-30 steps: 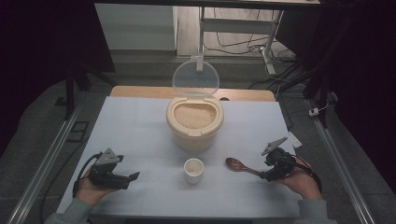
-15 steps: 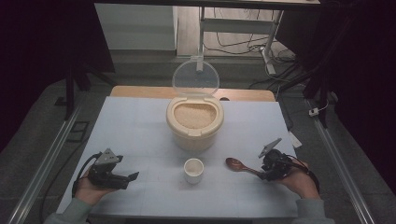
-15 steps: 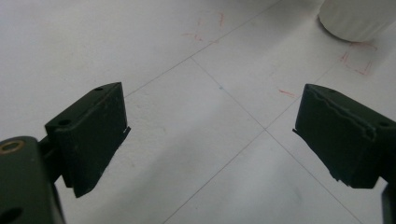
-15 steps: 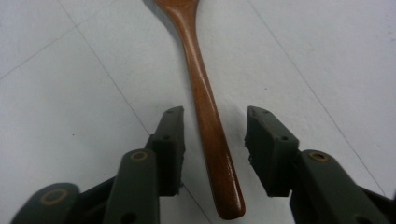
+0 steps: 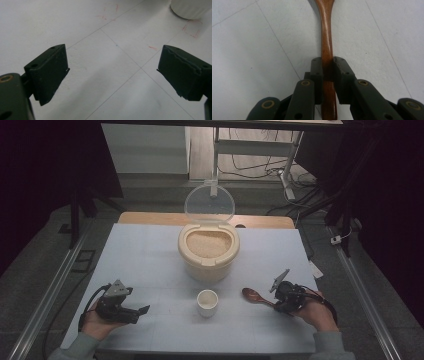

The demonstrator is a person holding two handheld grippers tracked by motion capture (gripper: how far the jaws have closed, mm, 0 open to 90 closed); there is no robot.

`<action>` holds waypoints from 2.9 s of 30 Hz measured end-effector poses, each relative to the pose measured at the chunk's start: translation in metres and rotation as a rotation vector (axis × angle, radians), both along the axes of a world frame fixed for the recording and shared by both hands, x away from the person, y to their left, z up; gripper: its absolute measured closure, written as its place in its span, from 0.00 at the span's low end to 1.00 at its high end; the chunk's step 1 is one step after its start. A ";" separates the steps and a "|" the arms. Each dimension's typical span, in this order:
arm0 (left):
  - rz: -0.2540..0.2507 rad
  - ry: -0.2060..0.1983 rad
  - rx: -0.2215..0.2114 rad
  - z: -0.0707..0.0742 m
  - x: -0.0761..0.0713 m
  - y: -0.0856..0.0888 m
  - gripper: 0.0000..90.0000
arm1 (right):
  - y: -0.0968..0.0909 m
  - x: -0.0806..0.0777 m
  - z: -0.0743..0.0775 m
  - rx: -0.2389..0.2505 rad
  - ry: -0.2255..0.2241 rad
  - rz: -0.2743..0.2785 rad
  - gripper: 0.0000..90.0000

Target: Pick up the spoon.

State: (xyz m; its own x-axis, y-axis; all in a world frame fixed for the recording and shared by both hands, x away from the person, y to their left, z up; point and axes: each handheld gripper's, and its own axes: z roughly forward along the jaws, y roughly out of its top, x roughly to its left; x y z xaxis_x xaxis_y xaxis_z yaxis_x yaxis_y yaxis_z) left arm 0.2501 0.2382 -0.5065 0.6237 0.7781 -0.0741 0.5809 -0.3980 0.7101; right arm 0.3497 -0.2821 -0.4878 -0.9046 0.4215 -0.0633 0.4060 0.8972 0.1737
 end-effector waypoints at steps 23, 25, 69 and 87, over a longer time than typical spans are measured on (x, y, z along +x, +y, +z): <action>-0.002 0.010 0.017 -0.003 0.001 0.002 0.10 | -0.022 -0.009 0.020 0.185 -0.090 -0.027 0.88; -0.001 0.011 0.019 -0.003 0.001 0.002 0.10 | -0.025 -0.011 0.026 0.218 -0.106 -0.031 0.88; -0.005 0.023 0.016 -0.002 0.001 0.000 0.10 | 0.059 -0.043 0.092 0.397 -0.212 0.267 0.87; -0.010 0.025 0.013 -0.003 0.001 -0.001 0.10 | 0.129 -0.042 0.083 0.345 -0.175 0.416 0.87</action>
